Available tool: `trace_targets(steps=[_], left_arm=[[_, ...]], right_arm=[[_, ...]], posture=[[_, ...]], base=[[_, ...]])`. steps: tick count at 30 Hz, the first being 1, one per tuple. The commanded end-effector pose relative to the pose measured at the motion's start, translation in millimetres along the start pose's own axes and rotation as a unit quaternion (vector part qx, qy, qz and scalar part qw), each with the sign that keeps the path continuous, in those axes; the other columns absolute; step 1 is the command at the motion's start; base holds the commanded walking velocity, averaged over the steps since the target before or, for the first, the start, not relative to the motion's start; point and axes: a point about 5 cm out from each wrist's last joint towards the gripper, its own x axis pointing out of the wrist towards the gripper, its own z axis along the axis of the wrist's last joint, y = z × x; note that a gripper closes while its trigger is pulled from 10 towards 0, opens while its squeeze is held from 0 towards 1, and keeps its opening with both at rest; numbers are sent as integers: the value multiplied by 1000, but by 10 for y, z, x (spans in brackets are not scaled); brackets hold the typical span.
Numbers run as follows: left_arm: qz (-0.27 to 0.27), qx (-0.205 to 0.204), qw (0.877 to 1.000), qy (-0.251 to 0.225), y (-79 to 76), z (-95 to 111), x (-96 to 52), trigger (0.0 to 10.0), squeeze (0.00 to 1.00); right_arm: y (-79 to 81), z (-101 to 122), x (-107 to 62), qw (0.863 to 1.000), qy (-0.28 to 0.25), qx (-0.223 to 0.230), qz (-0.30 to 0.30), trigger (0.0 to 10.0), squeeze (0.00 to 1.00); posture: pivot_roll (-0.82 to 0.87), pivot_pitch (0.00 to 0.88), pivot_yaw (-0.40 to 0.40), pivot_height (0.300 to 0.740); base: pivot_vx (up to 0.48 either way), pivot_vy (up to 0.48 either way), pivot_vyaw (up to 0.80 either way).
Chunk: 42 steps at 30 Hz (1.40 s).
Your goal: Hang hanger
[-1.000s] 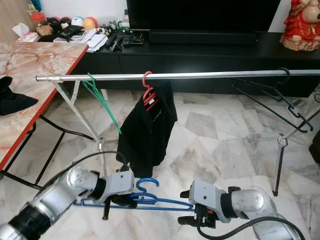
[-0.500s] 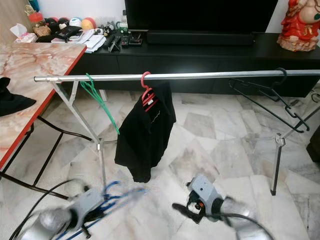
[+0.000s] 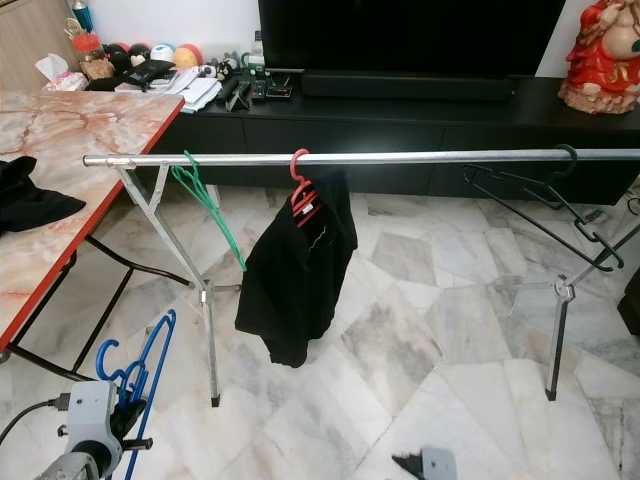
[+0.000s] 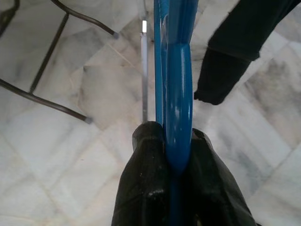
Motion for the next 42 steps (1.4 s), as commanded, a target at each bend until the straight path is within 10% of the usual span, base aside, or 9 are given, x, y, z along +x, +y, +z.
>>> trace_targets(steps=[1,4,42], left_arm=[[4,7,1000,-18,-5,71,-9,10000,0],[-12,3,1000,-29,-78,131,30,10000,0],[10,-9,999,-49,-212,197,34,10000,0]], right_arm=[[66,-7,12,1000,-6,-2,8,10000,0],[58,-15,21,998,12,-59,-5,10000,0],[-78,18,-1,999,-20,-25,-39,10000,0]], posture=[[-11,101,19,740],[-19,89,19,740],[-11,83,-29,740]], base=[[0,0,0],[0,-227,0],[0,-403,-160]])
